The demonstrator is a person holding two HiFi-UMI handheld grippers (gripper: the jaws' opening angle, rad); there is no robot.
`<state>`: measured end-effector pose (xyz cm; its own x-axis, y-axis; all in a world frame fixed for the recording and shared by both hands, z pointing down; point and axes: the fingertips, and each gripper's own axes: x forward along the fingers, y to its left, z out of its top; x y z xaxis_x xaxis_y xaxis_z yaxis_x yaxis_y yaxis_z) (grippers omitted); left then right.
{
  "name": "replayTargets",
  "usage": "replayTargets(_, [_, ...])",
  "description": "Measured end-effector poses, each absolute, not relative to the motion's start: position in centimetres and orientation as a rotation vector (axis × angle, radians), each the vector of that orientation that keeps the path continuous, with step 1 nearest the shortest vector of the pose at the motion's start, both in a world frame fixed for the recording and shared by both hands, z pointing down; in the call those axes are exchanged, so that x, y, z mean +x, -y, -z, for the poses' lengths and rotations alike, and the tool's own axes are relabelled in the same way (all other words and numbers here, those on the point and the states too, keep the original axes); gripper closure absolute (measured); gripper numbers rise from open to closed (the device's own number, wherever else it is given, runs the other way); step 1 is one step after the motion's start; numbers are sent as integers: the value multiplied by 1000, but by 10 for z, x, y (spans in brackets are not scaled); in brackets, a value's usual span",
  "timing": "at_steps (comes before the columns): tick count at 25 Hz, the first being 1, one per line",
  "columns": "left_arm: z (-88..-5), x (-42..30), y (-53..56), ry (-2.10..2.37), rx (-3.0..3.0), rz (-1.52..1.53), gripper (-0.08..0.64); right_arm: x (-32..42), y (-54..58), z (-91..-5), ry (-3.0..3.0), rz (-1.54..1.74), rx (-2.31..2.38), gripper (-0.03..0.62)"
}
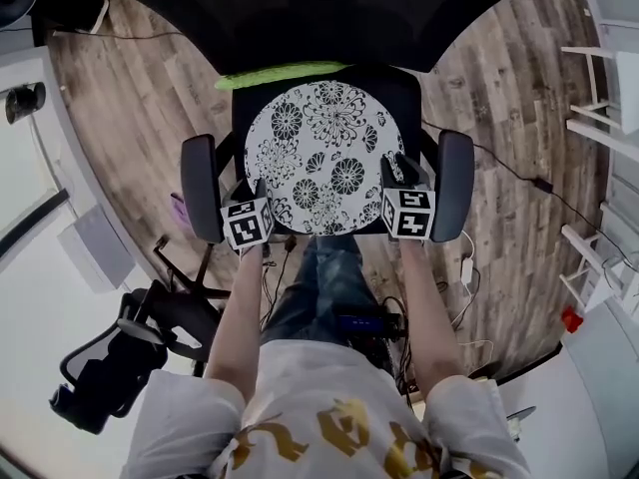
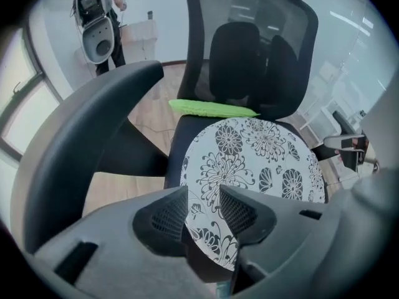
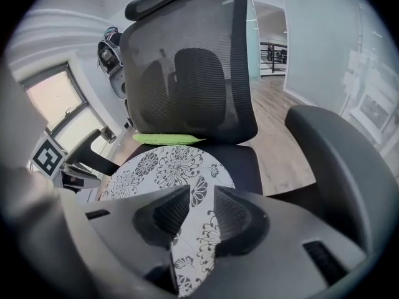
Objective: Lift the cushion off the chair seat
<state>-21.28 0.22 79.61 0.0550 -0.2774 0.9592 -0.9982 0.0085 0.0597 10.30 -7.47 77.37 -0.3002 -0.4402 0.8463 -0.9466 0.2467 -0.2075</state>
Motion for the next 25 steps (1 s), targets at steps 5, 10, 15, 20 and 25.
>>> replayTargets(5, [-818,-218,-14,1367,1368,-1068,410,107,83,-789,1827,-960,1310,456])
replayTargets(10, [-838,-224,-17,1376,1315,-1105,391,115,91,-805,1780,-910,1329,417])
replayTargets(15, [-855,-232,-17,1381,1292,-1150,391,127,97,-828,1720,-903,1332,399])
replayTargets(20, [-866,-236,-17,1384,1308,-1177,391,128,100,-850,1673,-900,1301,390])
replayTargets(25, [-869,-237,-16,1410,1308,-1168,377,133,97,-868,1635,-908,1262,377])
